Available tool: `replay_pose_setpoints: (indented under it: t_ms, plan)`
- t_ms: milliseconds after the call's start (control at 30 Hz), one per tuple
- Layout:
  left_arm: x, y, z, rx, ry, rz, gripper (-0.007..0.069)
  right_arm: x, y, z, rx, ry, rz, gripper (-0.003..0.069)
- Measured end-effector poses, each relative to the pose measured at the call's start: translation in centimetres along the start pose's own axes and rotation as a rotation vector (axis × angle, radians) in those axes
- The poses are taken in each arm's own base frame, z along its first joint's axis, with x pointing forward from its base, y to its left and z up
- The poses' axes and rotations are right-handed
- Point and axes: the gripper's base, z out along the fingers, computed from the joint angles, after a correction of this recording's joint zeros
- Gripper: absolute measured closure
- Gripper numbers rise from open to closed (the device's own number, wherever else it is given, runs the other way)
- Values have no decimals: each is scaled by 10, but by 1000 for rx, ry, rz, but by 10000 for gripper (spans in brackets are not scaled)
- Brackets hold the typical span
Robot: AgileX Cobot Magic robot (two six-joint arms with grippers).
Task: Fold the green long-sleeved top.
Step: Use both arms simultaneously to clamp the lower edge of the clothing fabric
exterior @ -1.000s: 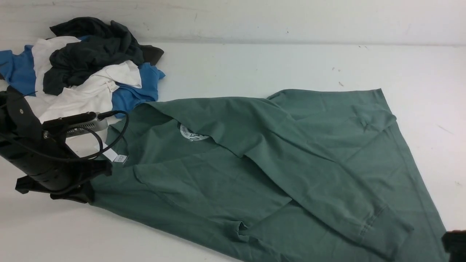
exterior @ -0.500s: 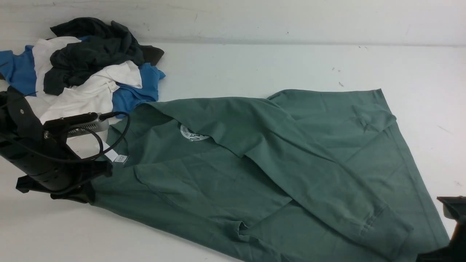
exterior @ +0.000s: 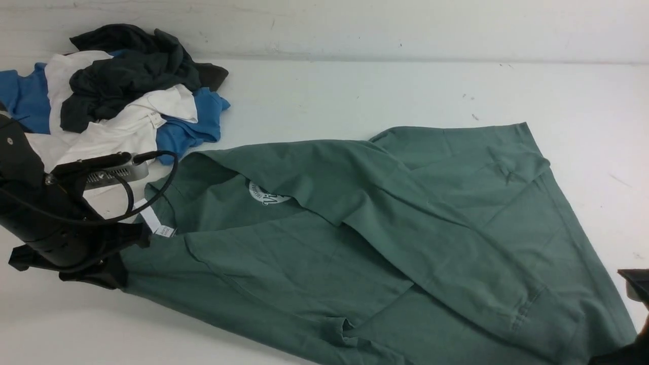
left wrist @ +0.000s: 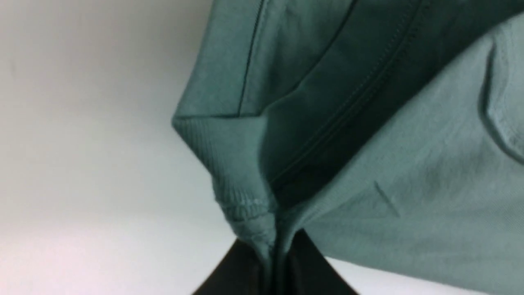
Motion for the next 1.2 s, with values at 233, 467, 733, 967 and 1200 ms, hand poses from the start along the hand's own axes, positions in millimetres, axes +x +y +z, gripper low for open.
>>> replay_pose_setpoints:
  t_ms: [233, 467, 733, 967, 1200]
  plan:
    - [7, -1, -2, 6, 69, 3, 596, 0, -1, 0, 5, -3, -3, 622]
    - [11, -1, -17, -29, 93, 43, 466, 1, 0, -1, -4, -3, 3, 622]
    - [37, -5, -11, -22, 252, 13, 373, 1, 1, -1, -9, -2, 7, 622]
    - [50, -54, 12, 33, 195, 257, 373, 1, 1, -1, -13, -1, 10, 622]
    - [61, -96, 23, -22, 124, 632, 354, 1, 1, 0, -15, -1, 12, 622]
